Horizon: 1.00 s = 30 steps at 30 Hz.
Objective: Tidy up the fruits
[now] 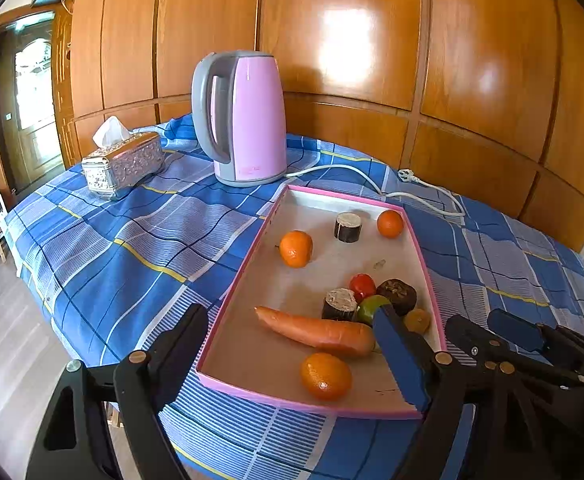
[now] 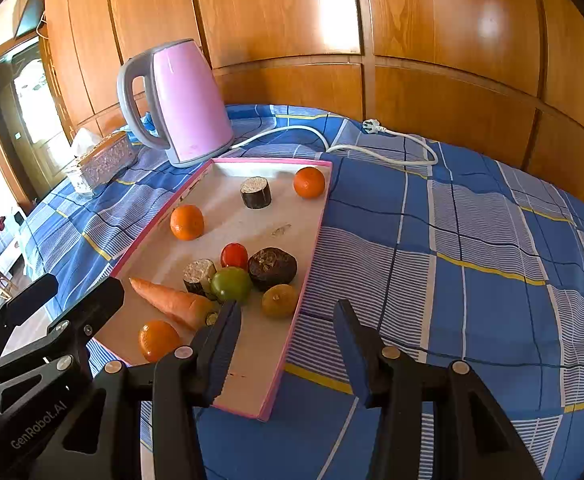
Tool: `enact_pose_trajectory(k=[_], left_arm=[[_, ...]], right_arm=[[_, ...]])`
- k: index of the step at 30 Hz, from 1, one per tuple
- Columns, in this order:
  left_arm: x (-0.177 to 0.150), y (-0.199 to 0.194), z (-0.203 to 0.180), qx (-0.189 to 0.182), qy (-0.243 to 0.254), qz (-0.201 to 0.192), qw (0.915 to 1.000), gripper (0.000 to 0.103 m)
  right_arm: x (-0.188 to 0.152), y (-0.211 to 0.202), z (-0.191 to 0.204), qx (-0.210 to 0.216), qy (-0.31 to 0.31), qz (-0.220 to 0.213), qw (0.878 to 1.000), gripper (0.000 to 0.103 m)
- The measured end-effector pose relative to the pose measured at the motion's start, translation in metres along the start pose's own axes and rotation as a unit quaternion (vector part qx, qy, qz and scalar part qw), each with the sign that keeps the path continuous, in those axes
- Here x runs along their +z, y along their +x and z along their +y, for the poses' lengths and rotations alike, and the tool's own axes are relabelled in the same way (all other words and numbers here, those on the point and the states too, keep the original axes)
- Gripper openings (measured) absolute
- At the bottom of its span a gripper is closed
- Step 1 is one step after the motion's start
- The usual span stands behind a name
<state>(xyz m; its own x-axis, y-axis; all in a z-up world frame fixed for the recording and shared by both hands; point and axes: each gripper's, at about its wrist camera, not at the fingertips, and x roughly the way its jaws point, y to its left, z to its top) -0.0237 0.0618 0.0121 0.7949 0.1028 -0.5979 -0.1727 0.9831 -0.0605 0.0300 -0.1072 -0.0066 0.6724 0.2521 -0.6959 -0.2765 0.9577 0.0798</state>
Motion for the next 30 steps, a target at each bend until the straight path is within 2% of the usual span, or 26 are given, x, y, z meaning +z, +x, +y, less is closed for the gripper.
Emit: enact_pose_trajectory(k=[30], left_arm=[[0.0047, -0.0001, 0.01, 0.007, -0.014, -0.001, 0.9999, 0.088]], right_arm=[[-0.0001, 0.0008, 0.0092, -0.002, -0.016, 0.003, 1.0, 0.049]])
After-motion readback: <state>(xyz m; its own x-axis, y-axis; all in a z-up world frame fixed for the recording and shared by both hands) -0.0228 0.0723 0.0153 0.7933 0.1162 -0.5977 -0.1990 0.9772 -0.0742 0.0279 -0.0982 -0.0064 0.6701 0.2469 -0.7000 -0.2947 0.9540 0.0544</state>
